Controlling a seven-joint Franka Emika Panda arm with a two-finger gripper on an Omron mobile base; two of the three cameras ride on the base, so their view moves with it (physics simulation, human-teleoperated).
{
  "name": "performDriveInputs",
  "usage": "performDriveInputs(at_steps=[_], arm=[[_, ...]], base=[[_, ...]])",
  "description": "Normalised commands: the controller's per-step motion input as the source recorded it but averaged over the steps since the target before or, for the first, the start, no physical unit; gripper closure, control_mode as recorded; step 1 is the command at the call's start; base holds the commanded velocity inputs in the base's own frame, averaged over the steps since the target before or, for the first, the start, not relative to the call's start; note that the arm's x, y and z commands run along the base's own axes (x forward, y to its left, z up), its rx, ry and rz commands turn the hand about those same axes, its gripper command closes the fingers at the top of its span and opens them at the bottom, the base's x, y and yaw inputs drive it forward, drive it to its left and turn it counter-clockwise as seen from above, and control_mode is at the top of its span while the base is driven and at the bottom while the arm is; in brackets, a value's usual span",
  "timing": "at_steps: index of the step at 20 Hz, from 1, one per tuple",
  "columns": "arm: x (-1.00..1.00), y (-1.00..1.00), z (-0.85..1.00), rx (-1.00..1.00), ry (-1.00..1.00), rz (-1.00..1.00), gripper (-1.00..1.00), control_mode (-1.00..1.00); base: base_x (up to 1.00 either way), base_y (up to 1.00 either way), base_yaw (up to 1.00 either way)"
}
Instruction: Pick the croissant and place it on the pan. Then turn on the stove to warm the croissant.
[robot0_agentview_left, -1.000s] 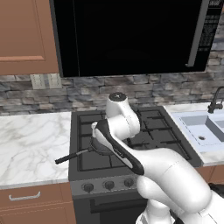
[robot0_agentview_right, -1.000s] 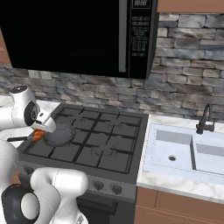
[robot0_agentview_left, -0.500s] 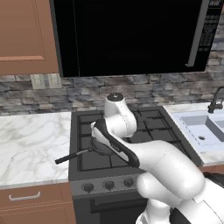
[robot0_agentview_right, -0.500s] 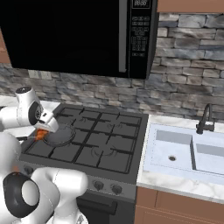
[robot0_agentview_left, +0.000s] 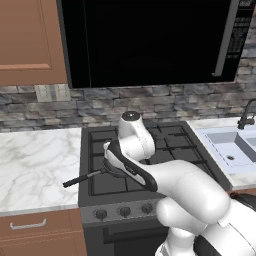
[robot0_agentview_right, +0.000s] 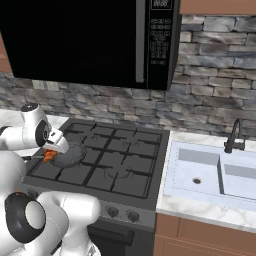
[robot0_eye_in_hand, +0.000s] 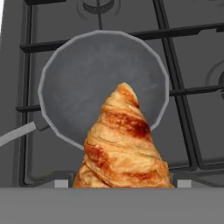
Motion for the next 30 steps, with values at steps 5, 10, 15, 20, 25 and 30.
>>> performDriveInputs(at_steps=[5,10,15,20,25,30], arm=[[0.13,0.0,0.0,0.0,0.0,-0.02,1.0,-1.0],[0.15,0.0,0.0,0.0,0.0,-0.03,1.0,-1.0],[0.16,0.0,0.0,0.0,0.0,-0.03,1.0,-1.0],[0.17,0.0,-0.02,0.0,0.0,-0.03,1.0,-1.0],[0.18,0.0,-0.03,0.0,0.0,-0.03,1.0,-1.0],[0.18,0.0,-0.07,0.0,0.0,-0.02,1.0,-1.0]], base=[[0.0,0.0,0.0],[0.0,0.0,0.0],[0.0,0.0,0.0],[0.0,0.0,0.0],[0.0,0.0,0.0],[0.0,0.0,0.0]])
